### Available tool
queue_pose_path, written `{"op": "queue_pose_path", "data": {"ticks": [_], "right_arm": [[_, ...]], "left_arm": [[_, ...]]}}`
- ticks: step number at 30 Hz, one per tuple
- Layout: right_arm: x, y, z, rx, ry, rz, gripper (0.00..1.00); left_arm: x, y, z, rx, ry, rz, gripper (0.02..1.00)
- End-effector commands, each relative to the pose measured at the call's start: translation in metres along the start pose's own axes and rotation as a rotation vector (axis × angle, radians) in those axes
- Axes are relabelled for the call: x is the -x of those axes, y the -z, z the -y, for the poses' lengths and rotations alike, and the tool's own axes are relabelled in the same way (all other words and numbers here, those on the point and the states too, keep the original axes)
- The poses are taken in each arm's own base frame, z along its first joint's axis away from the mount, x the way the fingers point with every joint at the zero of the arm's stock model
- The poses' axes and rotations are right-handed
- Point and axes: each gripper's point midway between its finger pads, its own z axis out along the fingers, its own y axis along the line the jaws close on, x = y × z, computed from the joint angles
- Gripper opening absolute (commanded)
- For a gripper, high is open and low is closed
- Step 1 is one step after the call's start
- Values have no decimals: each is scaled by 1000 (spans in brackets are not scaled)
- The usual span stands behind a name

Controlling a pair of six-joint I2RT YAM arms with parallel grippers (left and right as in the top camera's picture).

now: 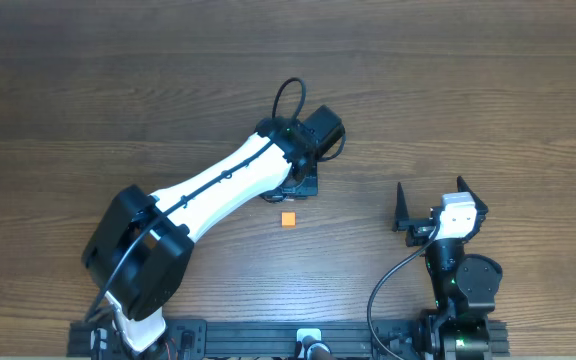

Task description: Stack Cubes

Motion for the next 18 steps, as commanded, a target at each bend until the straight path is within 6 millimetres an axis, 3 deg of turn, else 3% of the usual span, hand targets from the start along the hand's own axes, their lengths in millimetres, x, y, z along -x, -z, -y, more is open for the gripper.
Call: {"op": "queue_pose_path", "data": {"ticks": [1,18], "right_arm": [[-1,0,3,-13,3,0,991],[-1,0,3,-13,3,1,991]], "left_arm": [[0,-14,4,-11,-32,-40,40],[6,-19,-1,-4,-15,-39,40]]}}
